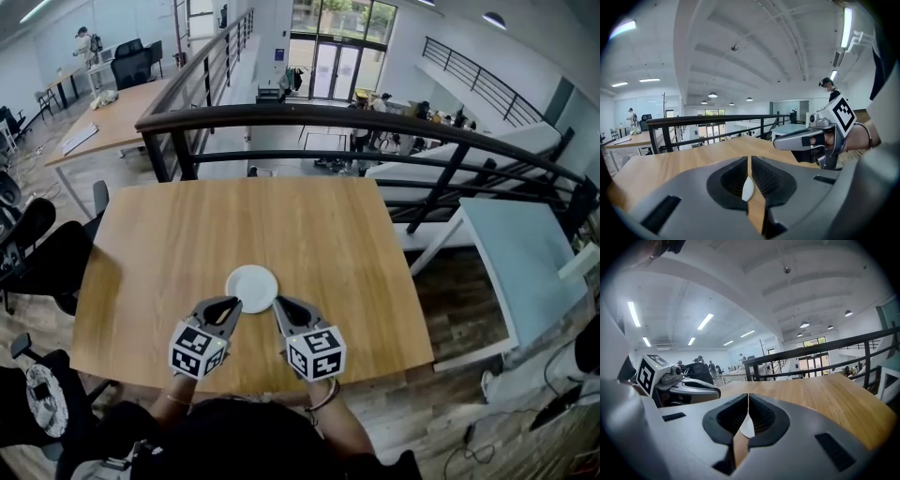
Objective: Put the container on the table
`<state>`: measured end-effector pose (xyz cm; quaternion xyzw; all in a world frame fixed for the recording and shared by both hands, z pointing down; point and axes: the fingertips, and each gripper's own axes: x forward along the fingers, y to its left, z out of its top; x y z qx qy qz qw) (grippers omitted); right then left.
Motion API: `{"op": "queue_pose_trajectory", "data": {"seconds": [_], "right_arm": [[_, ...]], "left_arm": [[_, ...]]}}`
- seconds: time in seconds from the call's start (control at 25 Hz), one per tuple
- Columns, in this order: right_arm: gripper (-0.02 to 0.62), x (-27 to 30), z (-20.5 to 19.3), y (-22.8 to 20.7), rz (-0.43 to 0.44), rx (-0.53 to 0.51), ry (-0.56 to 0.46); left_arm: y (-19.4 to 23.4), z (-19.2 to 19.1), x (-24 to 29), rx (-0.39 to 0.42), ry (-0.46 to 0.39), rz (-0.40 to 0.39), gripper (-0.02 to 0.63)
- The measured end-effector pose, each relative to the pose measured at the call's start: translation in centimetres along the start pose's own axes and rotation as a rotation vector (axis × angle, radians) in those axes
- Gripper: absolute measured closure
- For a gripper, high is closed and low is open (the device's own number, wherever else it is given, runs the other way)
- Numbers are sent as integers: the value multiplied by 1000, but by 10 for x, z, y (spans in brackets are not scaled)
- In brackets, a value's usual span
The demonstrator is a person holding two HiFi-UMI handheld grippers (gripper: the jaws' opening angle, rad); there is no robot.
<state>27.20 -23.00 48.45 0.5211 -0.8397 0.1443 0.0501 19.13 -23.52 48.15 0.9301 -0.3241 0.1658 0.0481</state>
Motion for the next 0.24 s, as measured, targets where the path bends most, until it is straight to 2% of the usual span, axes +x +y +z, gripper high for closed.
{"op": "queue_pose_trajectory", "data": {"seconds": [0.24], "right_arm": [[573, -7, 0, 15, 7, 0, -18]], "left_arm": [[-5, -2, -15, 12, -5, 0, 571]]}}
